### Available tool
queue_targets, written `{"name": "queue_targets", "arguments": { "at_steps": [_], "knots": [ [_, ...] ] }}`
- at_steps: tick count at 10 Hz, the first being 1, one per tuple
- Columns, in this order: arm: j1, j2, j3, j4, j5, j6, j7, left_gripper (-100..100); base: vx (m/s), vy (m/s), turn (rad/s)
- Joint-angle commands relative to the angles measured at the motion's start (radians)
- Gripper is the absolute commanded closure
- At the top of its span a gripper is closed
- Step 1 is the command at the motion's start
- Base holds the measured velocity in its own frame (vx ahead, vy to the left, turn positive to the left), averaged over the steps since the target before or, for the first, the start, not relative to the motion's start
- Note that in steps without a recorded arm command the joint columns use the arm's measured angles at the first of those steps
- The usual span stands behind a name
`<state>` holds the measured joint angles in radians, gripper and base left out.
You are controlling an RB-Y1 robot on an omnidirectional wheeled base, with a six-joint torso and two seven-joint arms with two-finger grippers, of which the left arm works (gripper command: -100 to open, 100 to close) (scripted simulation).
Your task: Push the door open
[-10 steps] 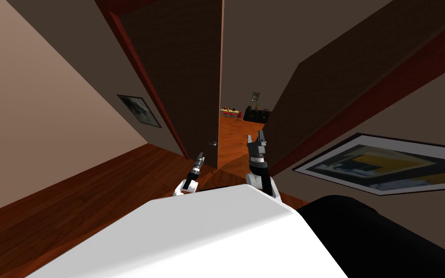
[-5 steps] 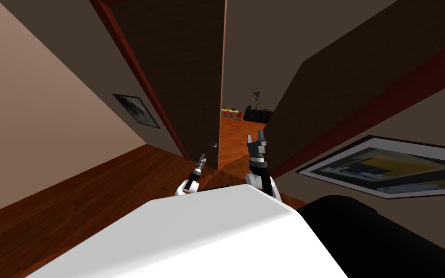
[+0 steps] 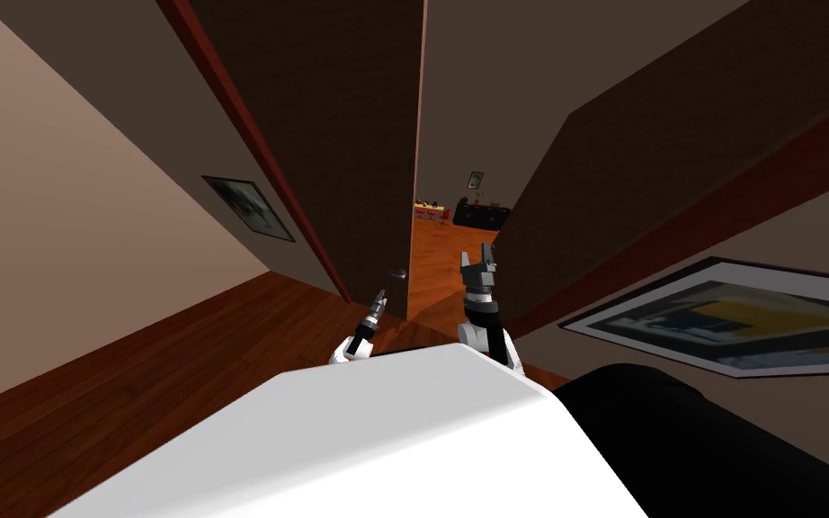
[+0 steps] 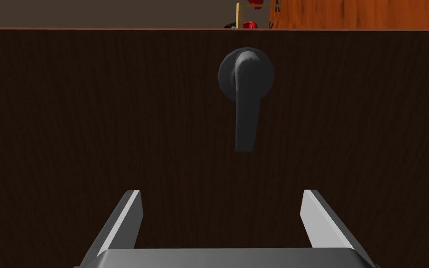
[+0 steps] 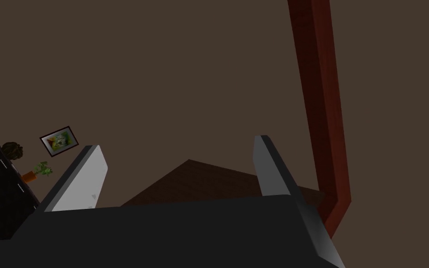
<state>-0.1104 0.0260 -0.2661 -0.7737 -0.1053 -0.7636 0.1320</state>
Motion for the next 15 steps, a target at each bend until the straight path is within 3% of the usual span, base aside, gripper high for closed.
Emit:
{"name": "queue_targets", "arguments": {
  "at_steps": [1, 4, 5, 6, 9, 11, 13, 14, 15],
  "knots": [
    [-0.017, -0.006, -0.009, 0.044, -0.006, -0.009, 0.002, -100, 0.124, 0.045, -0.023],
    [-0.044, -0.021, -0.021, 0.12, -0.015, -0.027, 0.002, -100, 0.123, 0.042, -0.017],
    [-0.04, -0.021, -0.017, 0.111, -0.013, -0.027, -0.001, -100, 0.047, 0.016, -0.003],
    [-0.042, 0.0, -0.014, 0.118, -0.011, -0.029, -0.004, -100, 0.114, -0.057, -0.039],
    [-0.044, 0.011, -0.008, 0.124, -0.008, -0.031, -0.008, -100, 0.172, -0.06, -0.027],
    [-0.045, 0.004, -0.002, 0.129, -0.006, -0.032, -0.012, -100, 0.196, -0.099, -0.027],
    [-0.047, -0.019, 0.003, 0.134, -0.003, -0.033, -0.016, -100, 0.199, -0.104, -0.03],
    [-0.046, -0.009, 0.001, 0.13, -0.004, -0.031, -0.013, -100, 0.077, -0.043, 0.001],
    [-0.046, -0.009, 0.001, 0.13, -0.004, -0.031, -0.013, 100, -0.007, 0.004, 0.004]
  ]
}}
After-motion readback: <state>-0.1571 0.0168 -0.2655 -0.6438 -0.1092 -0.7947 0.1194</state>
